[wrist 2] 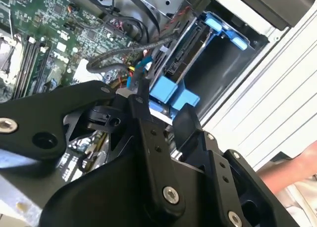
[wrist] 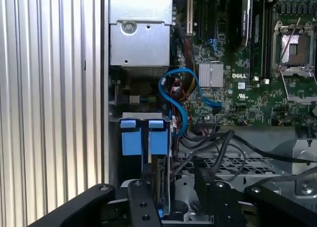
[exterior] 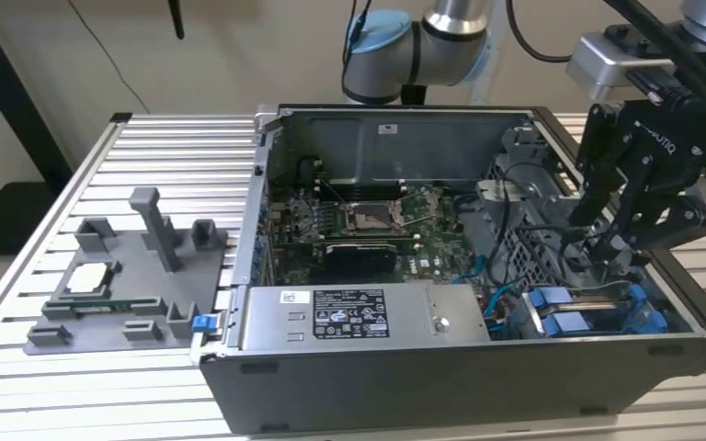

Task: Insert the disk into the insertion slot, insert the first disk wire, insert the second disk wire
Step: 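Insert the disk into the insertion slot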

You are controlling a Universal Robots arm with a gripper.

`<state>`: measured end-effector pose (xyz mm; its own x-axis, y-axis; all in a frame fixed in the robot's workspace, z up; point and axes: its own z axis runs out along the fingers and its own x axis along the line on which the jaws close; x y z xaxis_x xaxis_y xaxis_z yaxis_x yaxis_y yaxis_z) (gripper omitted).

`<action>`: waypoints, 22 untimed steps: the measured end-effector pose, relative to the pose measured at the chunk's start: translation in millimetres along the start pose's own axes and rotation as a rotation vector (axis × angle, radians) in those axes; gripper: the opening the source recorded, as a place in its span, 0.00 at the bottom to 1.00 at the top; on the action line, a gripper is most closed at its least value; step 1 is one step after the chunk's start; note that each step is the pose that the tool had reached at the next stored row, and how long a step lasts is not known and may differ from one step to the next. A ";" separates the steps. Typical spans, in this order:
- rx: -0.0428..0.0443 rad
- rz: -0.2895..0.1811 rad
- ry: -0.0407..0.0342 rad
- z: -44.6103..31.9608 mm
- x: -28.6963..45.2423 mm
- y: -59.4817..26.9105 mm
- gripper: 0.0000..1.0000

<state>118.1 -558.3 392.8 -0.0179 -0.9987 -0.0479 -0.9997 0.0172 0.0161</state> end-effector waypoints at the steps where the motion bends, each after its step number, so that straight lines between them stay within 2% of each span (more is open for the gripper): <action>1: 0.0017 0.000 -0.0005 0.9 -2.2 0.3 1.00; 8: 0.0130 -0.017 -0.0022 9.9 -10.7 2.9 1.00; 13: 0.0206 -0.031 -0.0135 10.8 -12.5 6.1 1.00; 16: 0.0390 -0.034 -0.0271 10.9 -12.8 6.9 1.00; 17: 0.0449 -0.035 -0.0289 11.0 -12.8 7.0 1.00; 18: 0.0472 -0.035 -0.0292 11.0 -12.8 7.1 1.00; 22: 0.0506 -0.035 -0.0321 11.1 -12.7 8.3 1.00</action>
<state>109.8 -545.0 382.5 0.0173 -0.9967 -0.0796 -0.9992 -0.0144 -0.0367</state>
